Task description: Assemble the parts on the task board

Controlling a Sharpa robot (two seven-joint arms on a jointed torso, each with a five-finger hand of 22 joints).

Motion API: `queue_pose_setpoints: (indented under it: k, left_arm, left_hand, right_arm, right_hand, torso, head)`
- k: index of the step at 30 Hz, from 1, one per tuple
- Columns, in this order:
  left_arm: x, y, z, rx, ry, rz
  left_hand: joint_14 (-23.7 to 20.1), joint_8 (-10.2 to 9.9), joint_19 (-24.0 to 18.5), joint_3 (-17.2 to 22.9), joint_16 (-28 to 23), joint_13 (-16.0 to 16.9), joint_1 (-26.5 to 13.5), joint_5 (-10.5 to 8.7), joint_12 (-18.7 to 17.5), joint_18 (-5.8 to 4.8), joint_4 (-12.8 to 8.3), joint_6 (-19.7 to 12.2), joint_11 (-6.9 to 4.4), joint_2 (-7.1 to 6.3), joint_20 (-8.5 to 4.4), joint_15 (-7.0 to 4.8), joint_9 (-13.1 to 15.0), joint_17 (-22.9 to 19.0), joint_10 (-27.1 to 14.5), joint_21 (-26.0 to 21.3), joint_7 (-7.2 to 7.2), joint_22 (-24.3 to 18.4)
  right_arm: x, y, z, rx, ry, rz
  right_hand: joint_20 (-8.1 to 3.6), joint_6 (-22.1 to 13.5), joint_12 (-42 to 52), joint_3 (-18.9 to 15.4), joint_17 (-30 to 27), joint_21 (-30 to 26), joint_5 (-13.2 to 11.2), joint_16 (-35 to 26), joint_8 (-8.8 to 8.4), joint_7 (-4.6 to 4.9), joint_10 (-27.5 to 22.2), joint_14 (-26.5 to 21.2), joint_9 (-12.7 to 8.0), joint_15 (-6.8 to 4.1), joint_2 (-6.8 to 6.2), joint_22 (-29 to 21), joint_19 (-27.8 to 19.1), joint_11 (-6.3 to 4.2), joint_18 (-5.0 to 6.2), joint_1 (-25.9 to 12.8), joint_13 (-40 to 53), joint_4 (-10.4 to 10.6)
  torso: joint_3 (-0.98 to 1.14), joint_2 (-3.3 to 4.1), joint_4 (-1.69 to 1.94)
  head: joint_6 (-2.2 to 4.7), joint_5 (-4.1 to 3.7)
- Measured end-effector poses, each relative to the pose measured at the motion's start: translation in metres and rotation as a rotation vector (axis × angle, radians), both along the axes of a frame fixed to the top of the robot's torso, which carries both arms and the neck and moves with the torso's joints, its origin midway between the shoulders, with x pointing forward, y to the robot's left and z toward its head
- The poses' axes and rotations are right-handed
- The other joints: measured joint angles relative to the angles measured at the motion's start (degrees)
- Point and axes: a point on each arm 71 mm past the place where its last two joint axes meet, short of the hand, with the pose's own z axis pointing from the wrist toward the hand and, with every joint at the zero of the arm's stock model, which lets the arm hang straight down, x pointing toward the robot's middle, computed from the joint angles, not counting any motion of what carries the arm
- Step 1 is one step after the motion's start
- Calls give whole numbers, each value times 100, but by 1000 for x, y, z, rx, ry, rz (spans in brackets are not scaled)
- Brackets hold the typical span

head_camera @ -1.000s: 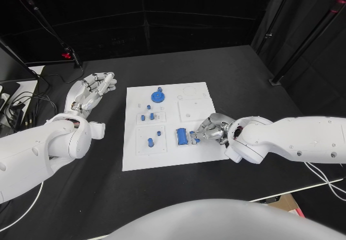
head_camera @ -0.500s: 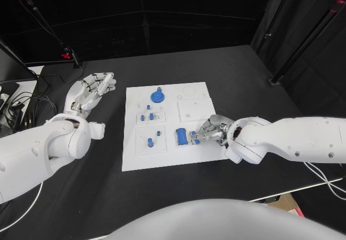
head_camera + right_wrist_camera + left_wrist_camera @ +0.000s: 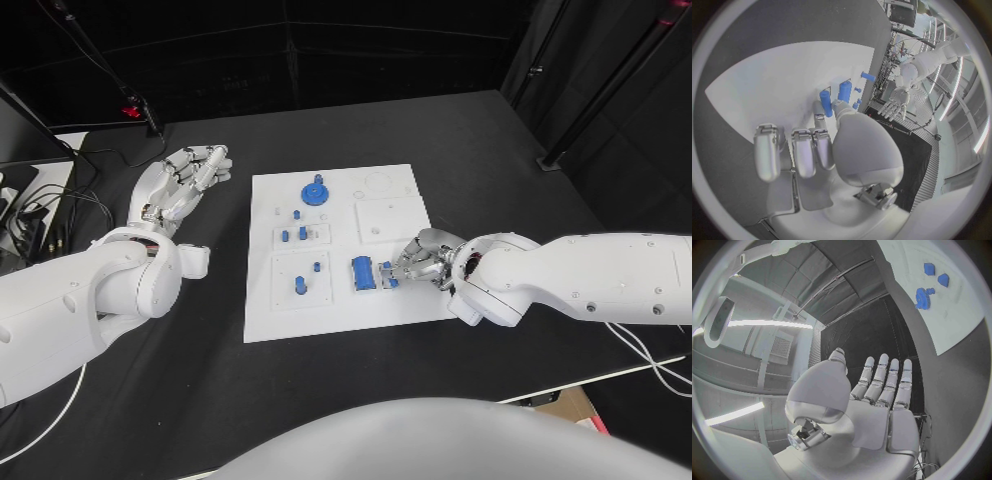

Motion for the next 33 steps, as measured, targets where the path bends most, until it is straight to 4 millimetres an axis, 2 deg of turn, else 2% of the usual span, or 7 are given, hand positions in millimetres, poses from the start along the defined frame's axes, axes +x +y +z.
queue_pose_setpoints:
  k: [7,11,23,33]
  left_arm:
    - [0,0,0,0,0,1]
    - [0,0,0,0,0,1]
    - [0,0,0,0,1,1]
    - [0,0,0,1,1,1]
  left_hand:
    - [0,23,0,-10,0,0,0,0,0,1,10,0,0,0,0,0,0,-7,0,0,0,0]
    - [0,23,0,-15,0,0,0,0,0,1,15,0,0,0,0,0,0,-10,0,0,0,0]
    - [0,23,0,-15,0,0,0,0,0,0,15,0,0,0,0,0,0,-10,0,0,0,1]
    - [0,23,0,-15,-1,0,0,0,0,0,15,0,0,0,0,0,0,-10,0,0,0,1]
  right_arm:
    - [0,0,0,-1,-3,-1]
    - [0,0,0,-1,-3,-1]
    - [1,2,-1,-1,-2,4]
    - [1,3,-1,-6,-6,15]
  right_hand:
    - [0,25,0,-130,0,-24,-20,0,0,-17,0,0,-8,0,9,0,0,0,0,-12,0,76]
    - [0,30,0,-283,0,-24,-104,0,-11,-13,0,0,-18,0,-56,0,0,0,0,-115,0,165]
    - [0,36,0,-605,-1,-73,-334,0,-75,-7,0,0,-60,0,-144,0,0,0,0,-203,0,304]
    - [0,14,0,-703,-1,-86,-380,0,-98,16,0,0,-51,0,-170,0,0,0,0,-230,0,307]
  torso:
    - [-1,1,0]
    - [-1,1,0]
    - [-1,2,0]
    - [-1,3,0]
  head:
    - [0,16]
    - [0,16]
    - [0,21]
    - [0,55]
